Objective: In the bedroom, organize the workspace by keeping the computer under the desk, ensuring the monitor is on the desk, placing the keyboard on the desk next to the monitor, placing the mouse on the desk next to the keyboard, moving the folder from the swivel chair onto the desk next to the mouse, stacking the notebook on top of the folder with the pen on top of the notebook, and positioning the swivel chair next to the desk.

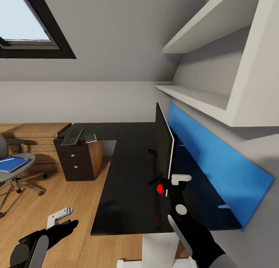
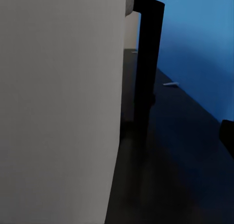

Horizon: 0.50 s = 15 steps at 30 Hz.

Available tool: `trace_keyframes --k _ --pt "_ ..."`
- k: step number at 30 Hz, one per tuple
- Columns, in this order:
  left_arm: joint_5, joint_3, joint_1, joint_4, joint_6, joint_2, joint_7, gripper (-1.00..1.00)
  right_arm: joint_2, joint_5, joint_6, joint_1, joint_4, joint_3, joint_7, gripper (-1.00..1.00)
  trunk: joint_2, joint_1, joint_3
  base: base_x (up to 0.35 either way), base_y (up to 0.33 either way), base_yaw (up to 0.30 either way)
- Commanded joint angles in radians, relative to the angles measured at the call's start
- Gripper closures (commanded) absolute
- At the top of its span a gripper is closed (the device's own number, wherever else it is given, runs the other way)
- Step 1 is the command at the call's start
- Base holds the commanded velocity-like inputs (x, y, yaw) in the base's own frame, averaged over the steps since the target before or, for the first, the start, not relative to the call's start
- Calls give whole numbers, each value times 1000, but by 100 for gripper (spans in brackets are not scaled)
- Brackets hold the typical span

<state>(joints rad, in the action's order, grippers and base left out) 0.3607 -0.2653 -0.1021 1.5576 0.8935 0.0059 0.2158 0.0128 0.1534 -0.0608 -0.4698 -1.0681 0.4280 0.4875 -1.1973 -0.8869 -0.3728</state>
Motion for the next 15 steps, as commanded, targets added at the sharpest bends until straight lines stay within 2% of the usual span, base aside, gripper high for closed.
trace_keyframes --k 1,5,11,13,15 --pt "11 0 -1 1 4 0 8 -100 -1 10 -6 -1 0 3 5 -100 7 4 2 0 0 0" --pt "11 0 -1 1 4 0 8 -100 -2 11 -6 -1 -1 3 5 -100 35 19 15 0 0 0" --pt "11 -3 -1 1 2 0 7 -100 -2 11 2 7 -22 3 5 -100 35 19 15 0 0 0" --pt "10 -4 -1 1 2 0 7 -100 -2 13 63 29 -83 3 5 -100 35 19 15 -101 0 0" --pt "9 -4 -1 1 2 0 8 -100 0 22 164 46 -140 0 10 -100 35 19 15 -237 0 0"
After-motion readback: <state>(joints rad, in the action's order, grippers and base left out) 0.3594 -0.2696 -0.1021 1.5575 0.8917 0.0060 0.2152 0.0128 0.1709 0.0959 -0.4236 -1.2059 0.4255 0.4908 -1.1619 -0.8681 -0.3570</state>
